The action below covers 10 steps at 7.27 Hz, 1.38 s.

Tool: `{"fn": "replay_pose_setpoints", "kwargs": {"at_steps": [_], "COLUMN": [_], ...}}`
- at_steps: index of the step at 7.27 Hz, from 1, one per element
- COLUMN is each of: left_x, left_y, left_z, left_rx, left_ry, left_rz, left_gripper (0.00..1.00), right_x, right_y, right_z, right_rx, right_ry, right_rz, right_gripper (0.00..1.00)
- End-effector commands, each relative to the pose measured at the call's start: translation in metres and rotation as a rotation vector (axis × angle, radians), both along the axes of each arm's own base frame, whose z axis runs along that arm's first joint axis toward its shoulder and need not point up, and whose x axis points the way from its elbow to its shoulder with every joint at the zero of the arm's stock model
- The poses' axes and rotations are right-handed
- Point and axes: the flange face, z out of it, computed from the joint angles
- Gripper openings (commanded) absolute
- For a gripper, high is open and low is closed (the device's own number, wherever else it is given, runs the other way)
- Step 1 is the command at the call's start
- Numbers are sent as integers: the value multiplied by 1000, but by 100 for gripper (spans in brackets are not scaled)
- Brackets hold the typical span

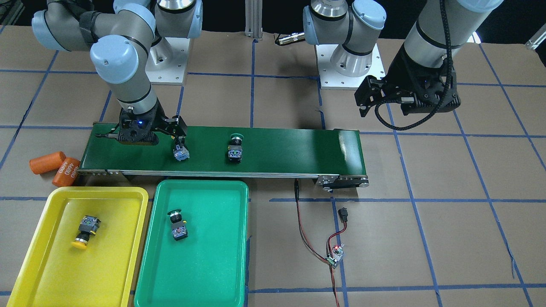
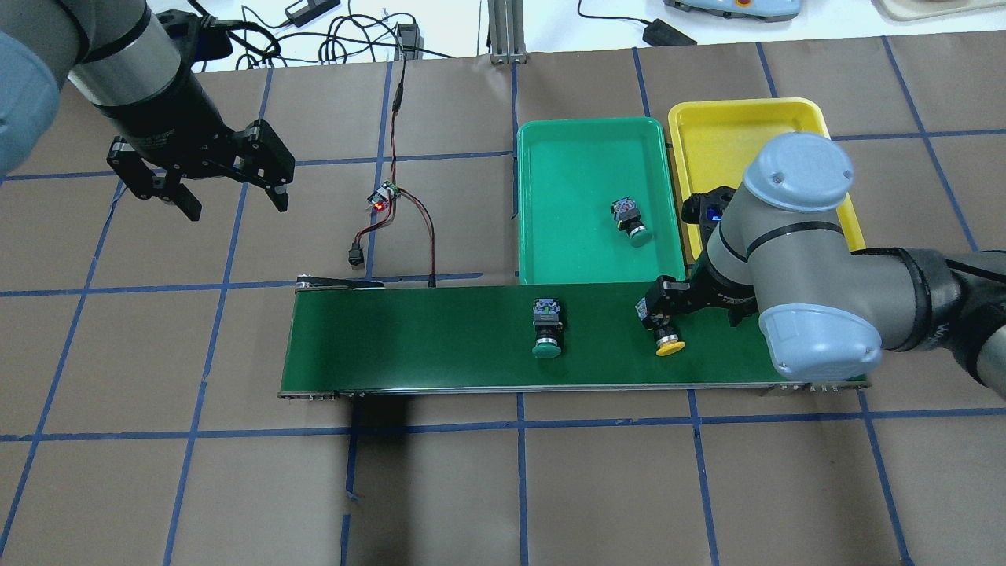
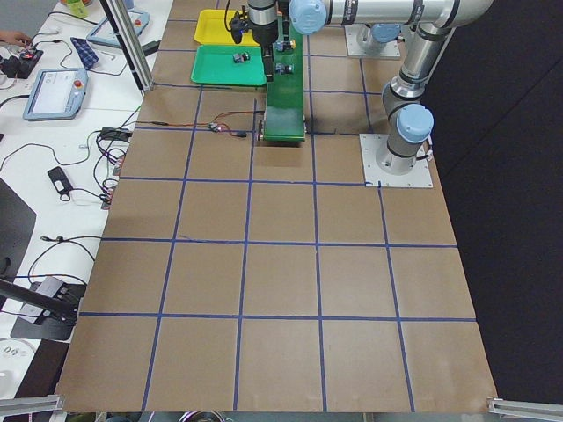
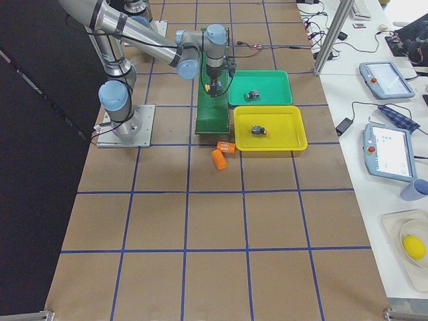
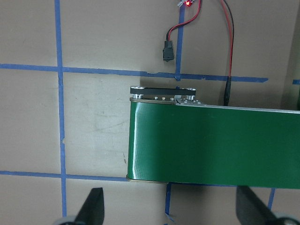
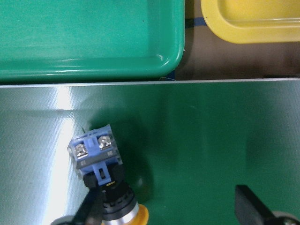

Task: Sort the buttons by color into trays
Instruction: 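Move the right gripper back to the belt and grasp a yellow-capped button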

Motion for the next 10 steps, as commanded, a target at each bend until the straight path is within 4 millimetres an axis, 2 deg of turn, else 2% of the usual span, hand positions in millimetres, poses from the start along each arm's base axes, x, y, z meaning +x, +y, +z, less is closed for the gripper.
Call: {"fn": "replay_pose_setpoints", "kwargs": {"at_steps": [1,3,4,5,6,7,8,9,10], "left_x": [1,4,4,6,6,6,5,6,6], "left_y": [-1,-2,-2,-2,-2,-2,-2,-2,-3], "left_z": [1,3,4,6,5,5,4,4,5], "left_rx": [0,-6,-9,-10,-9,-9,-6,-7,-4], "left_ry": [-3,-7,-6,-6,-6,-4,-5,-4,-4], "left_rz": [-2,2,4,7,7,7,6,7,10], "left_gripper": [100,100,100,100,100,100,100,100,100], "right_x": [3,3,3,2,2,1,1,0,-4], "right_y": [1,-3,-6,-9,-14,-19,-20,-21,-27], "right_z": [-1,-8,-13,-20,-23,-20,-19,-19,-13], "right_rx": [2,8,-1,10,-12,-21,-24,-24,-40], "right_ry": [-20,-20,-20,-20,-19,-16,-12,-8,-7], "right_rz": [-1,1,1,2,12,15,17,15,8], "right_gripper": [100,98,90,79,63,34,17,5,3]}}
